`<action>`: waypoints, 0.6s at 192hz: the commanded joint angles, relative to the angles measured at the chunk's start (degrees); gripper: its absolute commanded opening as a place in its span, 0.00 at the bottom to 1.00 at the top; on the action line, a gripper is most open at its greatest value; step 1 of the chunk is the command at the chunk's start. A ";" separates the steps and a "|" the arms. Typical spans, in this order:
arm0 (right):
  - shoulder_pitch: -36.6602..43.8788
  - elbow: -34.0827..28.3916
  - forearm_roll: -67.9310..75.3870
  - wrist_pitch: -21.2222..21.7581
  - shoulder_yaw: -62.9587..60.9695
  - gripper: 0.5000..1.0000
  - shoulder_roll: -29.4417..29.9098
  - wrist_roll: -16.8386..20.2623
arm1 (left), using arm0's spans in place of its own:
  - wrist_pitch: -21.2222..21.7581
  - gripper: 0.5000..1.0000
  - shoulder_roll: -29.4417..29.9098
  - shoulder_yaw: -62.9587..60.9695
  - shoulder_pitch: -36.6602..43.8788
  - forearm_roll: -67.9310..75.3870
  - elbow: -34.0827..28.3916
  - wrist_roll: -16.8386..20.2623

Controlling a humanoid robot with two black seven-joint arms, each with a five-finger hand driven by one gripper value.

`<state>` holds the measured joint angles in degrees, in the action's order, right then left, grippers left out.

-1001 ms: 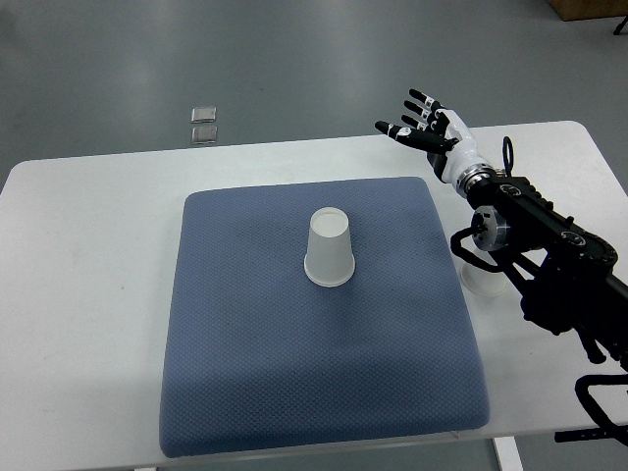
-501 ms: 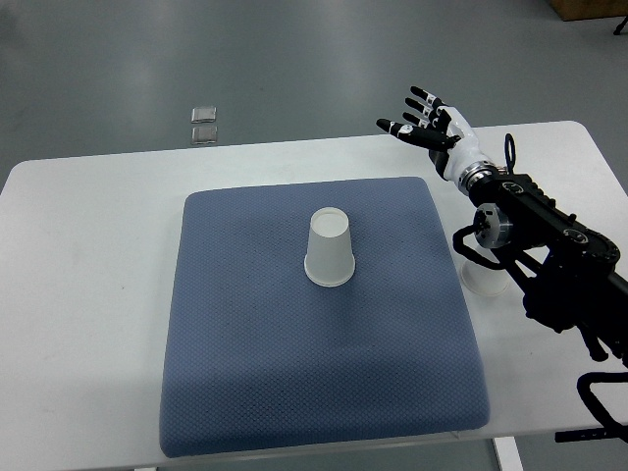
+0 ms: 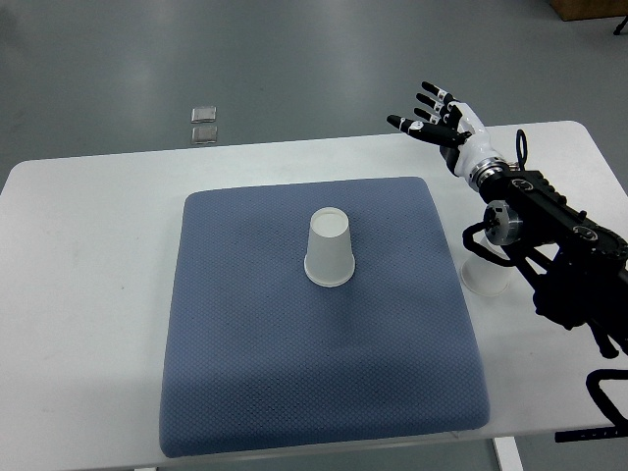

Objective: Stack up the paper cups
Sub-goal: 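Move the right hand down toward the second white paper cup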

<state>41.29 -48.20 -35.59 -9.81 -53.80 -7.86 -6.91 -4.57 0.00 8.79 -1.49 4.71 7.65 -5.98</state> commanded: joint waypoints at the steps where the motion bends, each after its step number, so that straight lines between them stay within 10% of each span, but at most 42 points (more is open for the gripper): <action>1: -0.07 -0.23 0.00 -0.03 0.01 0.86 -1.10 -1.18 | 0.00 1.00 0.00 0.00 -0.01 -0.05 0.00 0.00; 42: -1.30 -3.92 0.26 1.20 1.24 0.86 -7.25 -2.76 | 0.00 1.00 0.00 0.00 -0.01 0.04 0.00 0.00; 115: -3.15 -8.49 -4.75 15.87 7.39 0.86 -22.81 -2.94 | 0.00 1.00 0.00 0.00 -0.01 0.04 0.00 0.00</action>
<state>38.12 -55.55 -37.99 1.68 -48.70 -25.84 -9.70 -4.57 0.00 8.79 -1.49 4.73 7.65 -5.98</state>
